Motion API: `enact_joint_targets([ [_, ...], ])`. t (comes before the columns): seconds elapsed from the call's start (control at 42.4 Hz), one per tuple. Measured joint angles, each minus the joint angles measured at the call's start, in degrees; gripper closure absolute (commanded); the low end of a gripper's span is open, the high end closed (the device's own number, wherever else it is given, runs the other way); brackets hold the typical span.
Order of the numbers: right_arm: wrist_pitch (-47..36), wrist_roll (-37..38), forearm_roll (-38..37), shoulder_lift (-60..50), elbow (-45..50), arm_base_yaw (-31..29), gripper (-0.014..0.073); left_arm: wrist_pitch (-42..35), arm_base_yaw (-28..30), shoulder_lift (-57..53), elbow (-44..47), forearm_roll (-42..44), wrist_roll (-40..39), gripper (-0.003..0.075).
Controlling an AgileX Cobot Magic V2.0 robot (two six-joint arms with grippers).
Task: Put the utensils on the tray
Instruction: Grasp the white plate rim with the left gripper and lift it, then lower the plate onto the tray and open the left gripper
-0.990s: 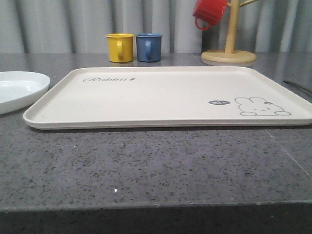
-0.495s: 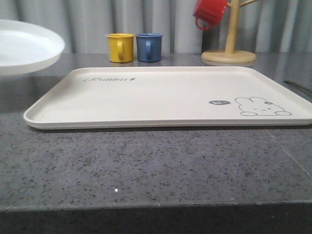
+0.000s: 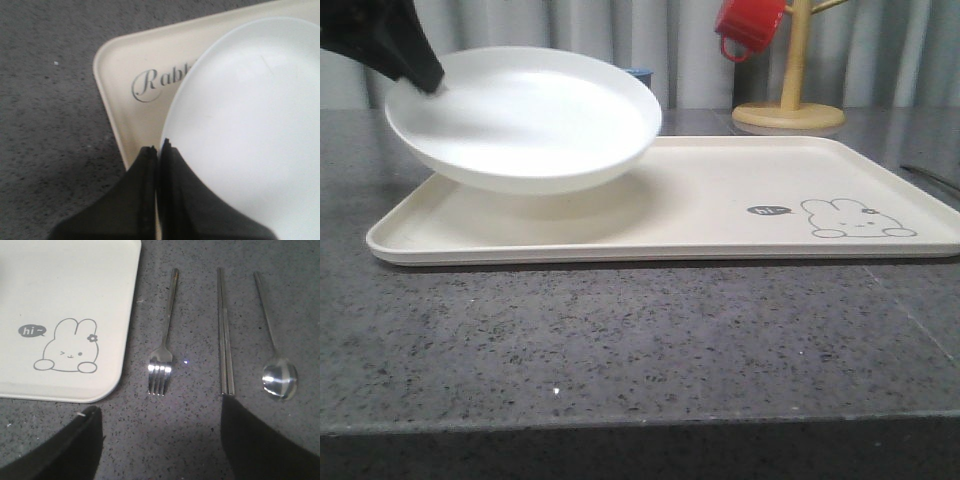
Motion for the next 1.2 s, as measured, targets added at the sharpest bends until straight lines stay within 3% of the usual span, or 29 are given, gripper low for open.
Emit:
enact_joint_targets([
  [0.165,0.00,0.00,0.00,0.00,0.00,0.00,0.0067,-0.65,-2.15,5.30,0.00,0.00,0.00,0.0738],
  [0.236,0.00,0.00,0.00,0.00,0.00,0.00,0.0067,-1.19,-2.56,7.15,0.00,-0.56,0.00,0.0703],
  [0.448,0.00,0.00,0.00,0.00,0.00,0.00,0.0067,-1.50,-2.56,8.86,-0.12,-0.77,0.00,0.0367],
  [0.518,0.00,0.00,0.00,0.00,0.00,0.00,0.0067,-1.50,-2.56,8.86,-0.77,-0.66,0.00,0.0314],
  [0.825,0.00,0.00,-0.04,0.00,0.00,0.00,0.0067,2.05,-4.44,-0.46,-3.02,3.13,0.00,0.0311],
  [1.06,0.00,0.00,-0.04,0.00,0.00,0.00,0.0067,4.99,-17.80,-9.55,-2.58,9.36,-0.51,0.0311],
  [1.202,0.00,0.00,-0.14,0.00,0.00,0.00,0.0067,5.57,-24.88,-14.74,1.76,16.58,-6.39,0.0311],
])
